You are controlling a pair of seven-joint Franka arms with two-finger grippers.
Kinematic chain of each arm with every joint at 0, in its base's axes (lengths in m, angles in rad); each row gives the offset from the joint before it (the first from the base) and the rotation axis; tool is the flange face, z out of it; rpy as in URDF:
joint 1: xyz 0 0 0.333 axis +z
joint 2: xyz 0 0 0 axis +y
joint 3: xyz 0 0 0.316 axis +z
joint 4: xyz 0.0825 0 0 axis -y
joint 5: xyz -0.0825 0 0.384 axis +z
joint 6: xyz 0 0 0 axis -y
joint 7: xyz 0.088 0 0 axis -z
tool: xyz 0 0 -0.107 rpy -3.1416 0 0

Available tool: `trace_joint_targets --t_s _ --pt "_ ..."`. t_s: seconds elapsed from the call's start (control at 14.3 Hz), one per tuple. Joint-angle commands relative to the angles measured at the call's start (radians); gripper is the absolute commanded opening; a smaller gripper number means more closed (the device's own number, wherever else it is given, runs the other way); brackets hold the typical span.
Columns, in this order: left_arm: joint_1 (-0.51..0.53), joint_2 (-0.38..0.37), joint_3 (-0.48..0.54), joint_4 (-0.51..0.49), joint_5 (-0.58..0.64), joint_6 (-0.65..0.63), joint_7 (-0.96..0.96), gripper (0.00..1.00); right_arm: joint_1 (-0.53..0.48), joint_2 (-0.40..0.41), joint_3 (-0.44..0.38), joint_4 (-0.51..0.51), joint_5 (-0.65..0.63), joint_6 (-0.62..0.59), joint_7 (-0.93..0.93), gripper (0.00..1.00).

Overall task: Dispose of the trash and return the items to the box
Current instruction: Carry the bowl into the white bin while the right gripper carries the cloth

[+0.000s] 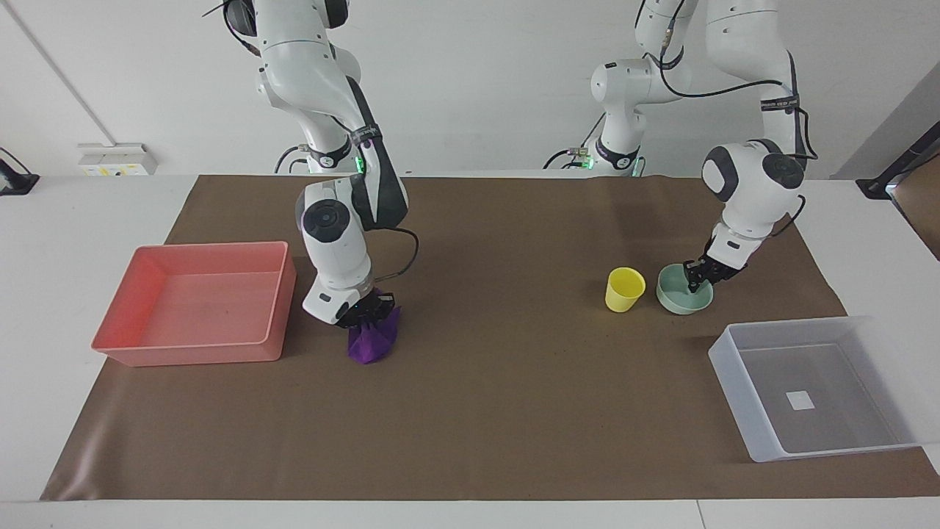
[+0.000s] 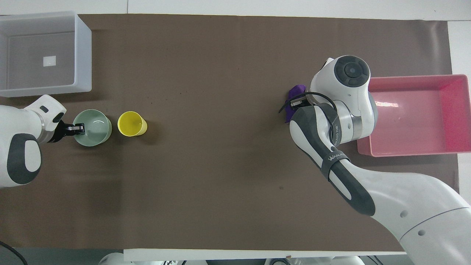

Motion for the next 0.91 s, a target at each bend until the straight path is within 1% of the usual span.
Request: trace_joint_targets --t_s 0.0,0.07,0.14,0.21,0.35,0.42,0.49,0.56,0.63,0.7,0.77,0.84 --pt "0.006 -0.104 0.001 0.182 0.009 -0.302 -0.016 0.00 -0.016 -0.087 -0.001 0.009 0.010 -0.095 0.001 0.00" --pt "0.006 -0.095 0.001 0.309 -0.004 -0.430 -0.022 0.00 -0.029 -0.118 -0.004 0.023 0.010 -0.151 0.001 0.00" --pt "0.006 -0.051 0.002 0.444 -0.031 -0.526 -0.033 0.00 -0.044 -0.147 -0.004 0.040 0.008 -0.214 0.001 0.00" --pt "0.009 0.013 0.002 0.553 -0.059 -0.557 -0.053 0.00 -0.067 -0.184 -0.005 0.051 0.008 -0.282 0.001 0.00" --pt "0.067 0.133 0.002 0.716 -0.125 -0.547 -0.076 0.00 -0.116 -0.253 -0.009 0.066 -0.004 -0.379 0.001 0.00" --pt "0.080 0.240 0.004 0.831 -0.123 -0.545 -0.078 0.00 -0.148 -0.282 -0.010 0.071 -0.010 -0.413 -0.004 0.00" --pt "0.083 0.309 0.009 0.902 -0.123 -0.530 -0.087 0.00 -0.192 -0.306 -0.010 0.071 -0.021 -0.429 -0.031 0.00" --pt "0.095 0.366 0.041 0.935 -0.133 -0.474 -0.098 0.00 -0.242 -0.317 -0.010 0.069 -0.030 -0.443 -0.092 0.00" --pt "0.095 0.400 0.051 0.933 -0.143 -0.396 -0.099 0.00 -0.298 -0.319 -0.010 0.058 -0.034 -0.450 -0.181 0.00" --pt "0.094 0.453 0.053 0.923 -0.149 -0.283 -0.123 0.00 -0.366 -0.325 -0.009 0.039 -0.036 -0.437 -0.268 0.00" --pt "0.088 0.501 0.058 0.907 -0.146 -0.212 -0.156 0.00 -0.403 -0.325 -0.009 0.026 -0.036 -0.420 -0.313 0.00" --pt "0.091 0.521 0.058 0.885 -0.139 -0.171 -0.164 0.00 -0.429 -0.321 -0.009 0.006 -0.036 -0.392 -0.333 0.00"
